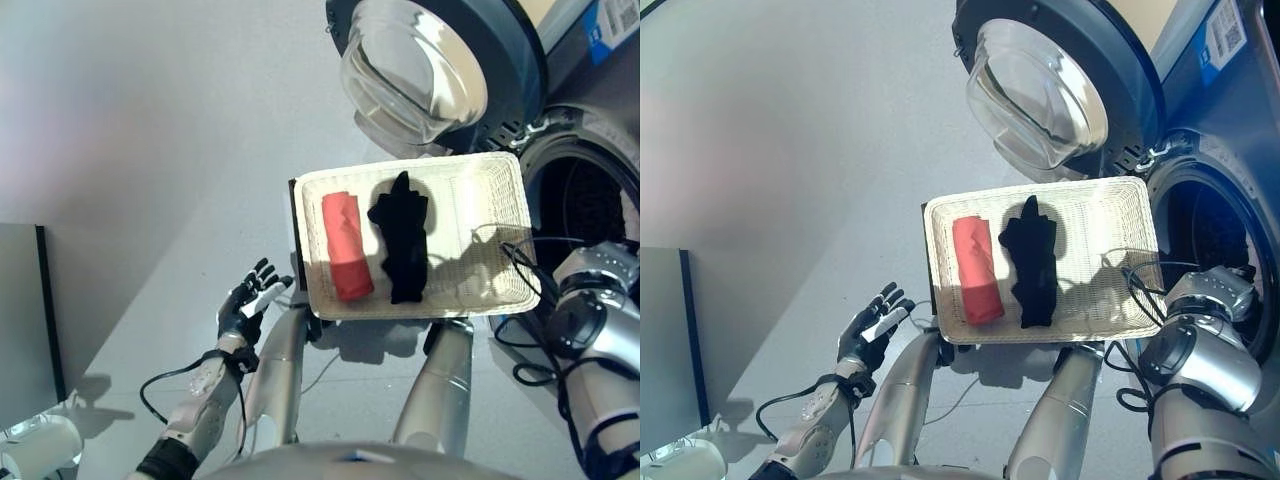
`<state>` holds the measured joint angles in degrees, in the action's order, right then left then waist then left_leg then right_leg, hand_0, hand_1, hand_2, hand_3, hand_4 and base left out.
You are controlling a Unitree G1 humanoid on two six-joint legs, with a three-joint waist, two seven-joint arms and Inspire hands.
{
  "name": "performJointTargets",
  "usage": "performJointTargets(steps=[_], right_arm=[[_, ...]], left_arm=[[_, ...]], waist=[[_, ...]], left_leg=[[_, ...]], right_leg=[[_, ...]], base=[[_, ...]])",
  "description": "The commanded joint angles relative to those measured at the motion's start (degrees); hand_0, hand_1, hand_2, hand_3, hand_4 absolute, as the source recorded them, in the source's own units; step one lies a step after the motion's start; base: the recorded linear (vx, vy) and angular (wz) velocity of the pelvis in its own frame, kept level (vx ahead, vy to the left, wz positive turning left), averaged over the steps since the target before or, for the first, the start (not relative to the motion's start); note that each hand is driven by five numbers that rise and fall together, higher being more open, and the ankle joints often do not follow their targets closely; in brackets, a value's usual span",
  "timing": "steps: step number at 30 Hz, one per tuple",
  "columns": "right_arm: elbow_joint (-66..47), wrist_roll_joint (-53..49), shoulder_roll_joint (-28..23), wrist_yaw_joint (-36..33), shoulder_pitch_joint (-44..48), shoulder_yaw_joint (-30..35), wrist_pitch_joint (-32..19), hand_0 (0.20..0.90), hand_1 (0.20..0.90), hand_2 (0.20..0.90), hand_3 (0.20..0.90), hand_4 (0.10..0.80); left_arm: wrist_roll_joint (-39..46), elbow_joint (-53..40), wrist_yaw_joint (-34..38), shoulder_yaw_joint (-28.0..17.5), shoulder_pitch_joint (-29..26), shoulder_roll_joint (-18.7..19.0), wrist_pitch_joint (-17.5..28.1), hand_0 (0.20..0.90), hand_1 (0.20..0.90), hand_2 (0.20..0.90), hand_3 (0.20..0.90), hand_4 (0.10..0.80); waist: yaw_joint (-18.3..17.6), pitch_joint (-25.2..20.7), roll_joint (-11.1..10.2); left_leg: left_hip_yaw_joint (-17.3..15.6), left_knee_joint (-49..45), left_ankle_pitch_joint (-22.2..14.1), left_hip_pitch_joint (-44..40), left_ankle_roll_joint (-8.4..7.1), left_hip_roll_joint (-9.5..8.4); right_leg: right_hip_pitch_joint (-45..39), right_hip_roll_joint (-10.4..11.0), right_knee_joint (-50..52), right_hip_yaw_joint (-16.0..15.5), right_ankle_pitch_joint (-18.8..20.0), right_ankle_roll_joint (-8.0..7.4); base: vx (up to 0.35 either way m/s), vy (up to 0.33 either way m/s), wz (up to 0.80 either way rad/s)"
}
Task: Pick up the clothes and place them into the washing machine
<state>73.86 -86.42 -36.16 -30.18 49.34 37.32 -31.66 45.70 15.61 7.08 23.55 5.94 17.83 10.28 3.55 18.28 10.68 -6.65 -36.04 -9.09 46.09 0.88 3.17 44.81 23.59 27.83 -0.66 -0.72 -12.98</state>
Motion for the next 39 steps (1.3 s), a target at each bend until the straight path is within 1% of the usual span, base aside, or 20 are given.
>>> performJointTargets(steps=[1, 6, 11, 13, 17, 20, 26, 27, 28, 31, 32, 33, 35, 37, 39], right_arm=[[-1.28, -0.23, -0.39, 3.78, -1.46, -2.63, -4.85, 0.9, 0.9, 0.9, 0.9, 0.8], [-2.24, -2.03, 1.86, 5.96, -1.46, -2.46, -4.64, 0.9, 0.9, 0.9, 0.9, 0.8], [-2.49, -1.29, 4.47, 7.57, -2.4, -3.68, -2.91, 0.9, 0.9, 0.9, 0.9, 0.8], [-3.96, -0.74, 6.13, 8.46, -3.75, -4.41, -2.36, 0.9, 0.9, 0.9, 0.9, 0.8], [-4.63, 0.12, 9.43, 9.63, -4.9, -5.7, -1.23, 0.9, 0.9, 0.9, 0.9, 0.8], [-4.29, 3.05, 12.06, 9.88, -5.55, -8.44, 0.71, 0.9, 0.9, 0.9, 0.9, 0.8], [-5.72, 14.5, 15.62, 9.22, -8.24, -15.56, 4.6, 0.9, 0.9, 0.9, 0.9, 0.8], [-4.68, 19.42, 15.52, 8.93, -8.78, -18.48, 6.86, 0.9, 0.9, 0.9, 0.9, 0.8], [-5.41, 22.62, 15.8, 8.24, -9.2, -20.54, 7.57, 0.9, 0.9, 0.9, 0.9, 0.8], [-7.28, 37.27, 16.83, 7.23, -11.77, -29.21, 11.93, 0.9, 0.9, 0.9, 0.9, 0.8], [-7.71, 45.29, 16.84, 6.52, -12.4, -33.36, 13.87, 0.9, 0.9, 0.9, 0.9, 0.8], [-7.85, 45.45, 16.91, 6.34, -12.43, -33.41, 13.95, 0.9, 0.9, 0.9, 0.9, 0.8], [-7.92, 53.47, 16.8, 6.18, -12.34, -38.15, 16.19, 0.9, 0.9, 0.9, 0.9, 0.8], [-7.45, 56.57, 16.84, 6.9, -12.08, -40.17, 17.33, 0.9, 0.9, 0.9, 0.9, 0.8], [-6.4, 57.58, 17.26, 8.59, -11.57, -41.52, 18.77, 0.9, 0.9, 0.9, 0.9, 0.8]], left_arm=[[-0.08, -3.51, -0.04, -2.49, 0.94, 2.13, 3.21, 0.9, 0.9, 0.9, 0.9, 0.8], [0.08, -3.16, -0.74, -2.34, 0.64, 2.24, 3.09, 0.9, 0.9, 0.9, 0.9, 0.8], [-0.03, -2.33, -1.21, -2.26, 0.37, 2.36, 3.17, 0.9, 0.9, 0.9, 0.9, 0.8], [-0.28, -2.21, -1.39, -2.26, 0.41, 2.37, 3.26, 0.9, 0.9, 0.9, 0.9, 0.8], [-0.71, -1.97, -1.97, -3.08, 1.05, 2.47, 3.01, 0.9, 0.9, 0.9, 0.9, 0.8], [-1.04, -1.15, -2.07, -4.22, 1.12, 2.66, 3.18, 0.9, 0.9, 0.9, 0.9, 0.8], [-2.87, -1.58, -2.84, -6.31, 2.04, 3.33, 4.01, 0.9, 0.9, 0.9, 0.9, 0.8], [-3.13, -1.57, -3.16, -6.56, 2.11, 3.64, 4.2, 0.9, 0.9, 0.9, 0.9, 0.8], [-3.45, -1.48, -3.21, -6.88, 2.19, 3.65, 4.52, 0.9, 0.9, 0.9, 0.9, 0.8], [-4.69, -1.62, -3.67, -8.18, 2.64, 3.79, 5.14, 0.9, 0.9, 0.9, 0.9, 0.8], [-5.07, -2.02, -3.59, -8.79, 2.85, 3.62, 5.62, 0.9, 0.9, 0.9, 0.9, 0.8], [-5.09, -2.04, -3.59, -8.85, 2.92, 3.58, 5.61, 0.9, 0.9, 0.9, 0.9, 0.8], [-5.56, -2.42, -3.86, -9.44, 3.05, 3.55, 5.93, 0.9, 0.9, 0.9, 0.9, 0.8], [-5.68, -2.98, -4.01, -9.81, 3.24, 3.57, 6.15, 0.9, 0.9, 0.9, 0.9, 0.8], [-5.5, -3.06, -4.38, -10.23, 3.44, 3.53, 5.95, 0.9, 0.9, 0.9, 0.9, 0.8]], waist=[[-0.09, -2.17, -0.91], [0.49, -1.59, -1.83], [1.14, -1.01, -2.63], [1.05, -0.59, -3.12], [1.74, -0.27, -4.35], [2.45, -0.16, -5.47], [2.99, -0.18, -7.65], [3.23, -0.27, -7.98], [3.23, -0.21, -8.13], [3.13, -0.32, -8.96], [3.27, -0.41, -9.34], [3.17, -0.42, -9.33], [3.58, -0.39, -9.53], [3.75, -0.31, -9.49], [4.26, -0.22, -9.43]], left_leg=[[5.27, 2.63, -0.38, -2.3, -6.56, 3.31], [5.72, 2.6, -0.01, -2.45, -6.54, 2.89], [6.03, 3.14, 0.91, -2.75, -6.66, 2.23], [6.02, 3.86, 1.52, -3.41, -6.8, 1.95], [6.67, 4.78, 2.13, -3.89, -6.7, 1.27], [7.21, 5.91, 2.61, -4.32, -6.61, 1.02], [7.38, 9.67, 4.1, -6.95, -6.74, 0.84], [7.41, 10.47, 4.5, -7.56, -6.8, 0.87], [7.39, 11.05, 4.82, -8.03, -6.81, 0.9], [7.39, 12.42, 5.74, -9.22, -6.9, 1.01], [7.51, 12.68, 6.09, -9.45, -6.9, 1.11], [7.53, 12.7, 6.1, -9.46, -6.9, 1.1], [7.67, 12.57, 6.41, -9.45, -6.9, 1.12], [7.92, 12.36, 6.47, -9.23, -6.88, 1.2], [8.06, 12.23, 6.58, -9.17, -6.88, 1.18]], right_leg=[[-1.33, -0.47, 3.34, 0.13, -2.73, 1.91], [-3.55, -0.25, 2.23, -0.86, -2.33, 1.86], [-6.57, 0.9, -0.06, -2.55, -0.79, 1.52], [-8.64, 1.44, -1.71, -3.65, -0.01, 1.34], [-11.04, 1.72, -4.55, -5.22, 1.07, 1.37], [-13.0, 1.82, -7.25, -6.3, 2.3, 1.17], [-17.48, 1.89, -12.76, -8.46, 5.32, 0.6], [-18.33, 1.95, -13.7, -8.84, 5.91, 0.47], [-18.81, 1.99, -14.28, -9.1, 6.3, 0.46], [-19.79, 1.79, -15.39, -9.51, 7.12, 0.55], [-20.01, 1.75, -15.41, -9.76, 7.33, 0.54], [-20.04, 1.75, -15.41, -9.8, 7.32, 0.54], [-20.15, 1.7, -15.14, -10.08, 7.27, 0.67], [-20.16, 1.75, -14.77, -10.27, 7.07, 0.69], [-20.12, 1.75, -14.35, -10.34, 6.82, 0.78]], base=[[0.0, 0.0, 0.0], [-0.014, 0.0, 0.02], [-0.024, 0.004, 0.14], [-0.012, 0.012, 0.24], [-0.005, 0.003, 0.23], [-0.009, -0.01, 0.07], [0.012, -0.013, 0.07], [0.0, 0.0, 0.0], [0.0, 0.0, 0.0], [0.002, -0.007, 0.01], [0.001, -0.023, 0.05], [0.0, 0.0, 0.0], [0.002, -0.017, 0.01], [-0.002, -0.028, 0.1], [-0.005, -0.011, 0.11]])
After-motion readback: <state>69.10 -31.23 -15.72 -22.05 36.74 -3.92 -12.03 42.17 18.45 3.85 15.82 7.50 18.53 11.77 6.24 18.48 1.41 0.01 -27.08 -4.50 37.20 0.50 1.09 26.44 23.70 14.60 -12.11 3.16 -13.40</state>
